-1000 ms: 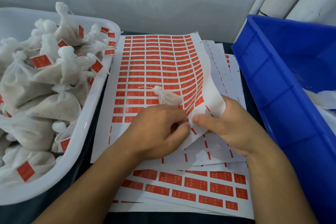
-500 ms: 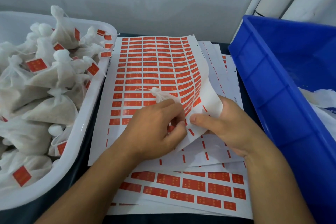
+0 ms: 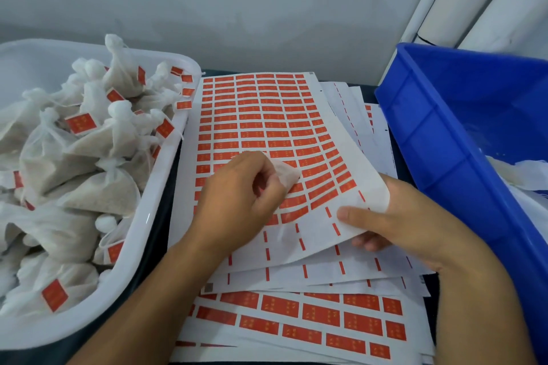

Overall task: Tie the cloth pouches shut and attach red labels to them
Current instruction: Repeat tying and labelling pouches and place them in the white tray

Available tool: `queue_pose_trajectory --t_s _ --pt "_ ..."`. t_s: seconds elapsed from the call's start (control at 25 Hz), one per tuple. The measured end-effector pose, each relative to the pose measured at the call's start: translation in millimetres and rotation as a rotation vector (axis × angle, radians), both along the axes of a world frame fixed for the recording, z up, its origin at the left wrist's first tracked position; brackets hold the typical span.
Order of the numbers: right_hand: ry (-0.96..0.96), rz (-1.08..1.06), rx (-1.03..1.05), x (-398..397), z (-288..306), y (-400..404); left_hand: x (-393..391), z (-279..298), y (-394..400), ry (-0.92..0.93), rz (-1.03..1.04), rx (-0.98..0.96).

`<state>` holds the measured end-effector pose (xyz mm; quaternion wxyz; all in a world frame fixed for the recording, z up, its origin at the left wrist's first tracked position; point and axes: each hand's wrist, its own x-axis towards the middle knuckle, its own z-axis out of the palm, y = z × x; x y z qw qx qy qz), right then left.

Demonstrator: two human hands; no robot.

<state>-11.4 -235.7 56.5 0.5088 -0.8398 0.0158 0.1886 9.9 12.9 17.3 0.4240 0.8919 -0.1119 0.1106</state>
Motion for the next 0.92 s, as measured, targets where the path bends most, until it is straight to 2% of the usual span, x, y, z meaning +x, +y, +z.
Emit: queue_pose_trajectory --t_s 0.12,0.16,0.24,0.28,0.32,0.4,0.44,0.52,0.72,0.92 --pt "0.043 -0.087 -0.284 -0.8 2.3 -9.7 4.5 1.3 5.6 -0.017 0.096 -0.028" --pt "0.003 -0.152 -0.420 0.2 2.7 -13.9 4.8 1.2 6.1 -0.019 0.098 -0.018" --pt "-0.232 -0.299 -0.604 1.6 6.7 -15.1 3.7 2.3 5.3 -0.032 0.064 0.020" --pt "-0.358 -0.320 -0.545 1.6 8.7 -10.1 2.7 2.9 4.2 -0.043 0.031 0.047" --pt "-0.425 -0.289 -0.402 1.5 10.6 0.5 1.7 3.1 2.9 -0.057 -0.009 0.074" --pt "-0.392 -0.128 -0.123 0.4 7.8 29.6 0.6 2.6 -0.2 -0.068 -0.090 0.144" --pt "-0.354 -0.037 -0.068 0.7 1.7 42.0 0.1 2.8 -1.6 -0.082 -0.120 0.178" --pt "-0.359 0.037 -0.039 3.3 -10.7 54.9 -0.9 1.4 -2.9 -0.116 -0.142 0.204" --pt "-0.405 -0.051 0.042 9.6 -24.5 54.7 -2.1 0.1 -5.2 -0.127 -0.143 0.215" --pt "-0.444 -0.257 0.122 14.1 -28.6 60.3 3.5 -8.9 -2.8 0.053 0.137 0.162"
